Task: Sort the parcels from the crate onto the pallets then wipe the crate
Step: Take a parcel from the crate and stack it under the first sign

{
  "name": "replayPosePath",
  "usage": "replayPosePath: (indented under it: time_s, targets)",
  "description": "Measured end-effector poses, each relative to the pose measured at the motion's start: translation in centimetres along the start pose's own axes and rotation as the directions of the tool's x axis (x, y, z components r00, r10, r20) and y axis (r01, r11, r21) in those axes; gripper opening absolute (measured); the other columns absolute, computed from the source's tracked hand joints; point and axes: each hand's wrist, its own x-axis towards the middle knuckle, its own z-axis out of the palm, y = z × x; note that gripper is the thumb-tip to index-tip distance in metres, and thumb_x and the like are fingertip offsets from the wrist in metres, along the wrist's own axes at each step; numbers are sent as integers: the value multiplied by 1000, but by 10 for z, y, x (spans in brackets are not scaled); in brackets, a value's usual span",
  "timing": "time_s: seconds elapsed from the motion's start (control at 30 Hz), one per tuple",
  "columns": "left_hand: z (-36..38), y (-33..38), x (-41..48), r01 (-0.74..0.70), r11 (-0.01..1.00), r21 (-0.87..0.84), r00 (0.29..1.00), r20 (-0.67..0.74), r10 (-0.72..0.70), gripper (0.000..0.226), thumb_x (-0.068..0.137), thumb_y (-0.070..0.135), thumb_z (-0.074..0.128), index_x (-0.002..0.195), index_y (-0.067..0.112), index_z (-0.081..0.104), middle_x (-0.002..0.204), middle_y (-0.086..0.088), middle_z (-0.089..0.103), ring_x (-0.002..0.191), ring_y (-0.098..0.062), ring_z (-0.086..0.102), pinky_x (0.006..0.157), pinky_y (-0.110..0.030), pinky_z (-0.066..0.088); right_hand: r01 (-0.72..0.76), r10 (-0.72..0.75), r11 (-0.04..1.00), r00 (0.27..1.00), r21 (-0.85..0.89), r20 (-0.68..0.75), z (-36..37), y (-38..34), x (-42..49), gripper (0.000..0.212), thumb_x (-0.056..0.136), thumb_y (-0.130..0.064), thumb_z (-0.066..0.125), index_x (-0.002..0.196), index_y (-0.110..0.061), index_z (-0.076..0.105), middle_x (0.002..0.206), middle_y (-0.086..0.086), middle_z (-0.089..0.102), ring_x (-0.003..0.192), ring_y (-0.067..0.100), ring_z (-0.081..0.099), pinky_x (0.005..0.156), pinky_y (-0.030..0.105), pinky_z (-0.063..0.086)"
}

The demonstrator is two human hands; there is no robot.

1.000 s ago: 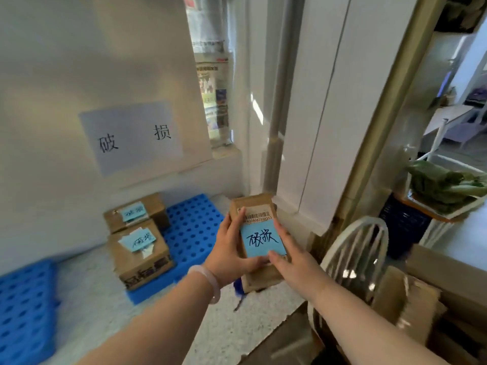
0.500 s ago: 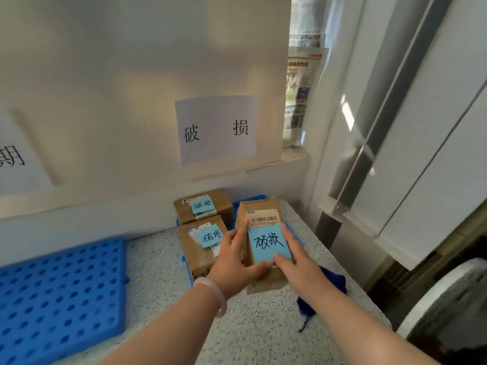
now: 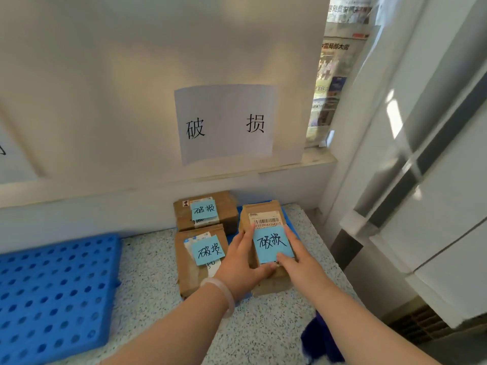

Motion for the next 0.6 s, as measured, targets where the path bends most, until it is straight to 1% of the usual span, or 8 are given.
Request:
replayPosePath:
  time_s: [0.07,0.17,0.23,0.3,0.4,0.47,0.53,0.6]
  targets:
    - [5,-2,19,38,999,9,999,-18,-38,100,83,51,72,147,53,-5,159,10,12,145,-13,22,120,-33,24,-12,12,1000,1000,-10,14,-4,2,21,64,101,-30,51,149,-56,18,129,-7,49,103,8,56,82,30,53]
    - [13,-3,48,87,995,42,996,-31,-86,93,87,48,68,155,42,4,149,7,22,131,-5,30,103,-18,25,-36,36,999,999,3,21,-9,9,53,63,102,-26,51,151,-51,20,124,-8,48,97,2,54,69,18,48]
    - [18,-5,65,113,992,59,993,-31,-111,88,89,45,67,156,36,11,148,7,26,127,-2,30,101,-17,27,-43,44,999,999,-9,30,-11,15,74,63,102,-23,51,151,-48,20,123,-9,45,92,-3,51,61,11,42]
    - [22,-11,80,151,987,55,988,-30,-149,87,90,44,67,156,33,12,149,6,28,134,-7,32,107,-19,29,-61,63,998,996,-29,56,-8,20,93,63,102,-23,50,151,-48,19,126,-8,44,88,-5,48,58,10,39]
    - [26,-22,96,200,977,71,980,-16,-200,88,91,45,65,157,31,9,157,6,21,144,-12,25,117,-28,25,-76,78,997,992,-26,100,1,27,116,63,103,-23,49,150,-49,18,128,-8,46,88,-4,49,53,7,42]
    - [28,-30,102,223,971,80,975,-7,-224,92,90,48,65,158,31,5,162,6,12,147,-12,18,117,-27,19,-71,74,997,991,-32,109,9,31,130,64,102,-25,50,150,-52,17,129,-6,45,93,-1,52,59,9,46]
    - [28,-38,107,234,971,57,972,-9,-234,101,85,50,70,157,33,1,163,8,4,149,-11,12,115,-23,15,-54,58,998,992,-38,113,16,32,142,66,101,-30,51,149,-57,14,134,-4,43,103,6,55,76,21,55]
    - [26,-44,114,235,971,47,972,-9,-235,113,79,55,75,157,34,-3,162,12,0,149,-9,10,113,-21,14,-38,41,999,990,-28,133,22,33,155,68,100,-32,51,147,-60,12,136,-4,43,109,9,56,85,34,58]
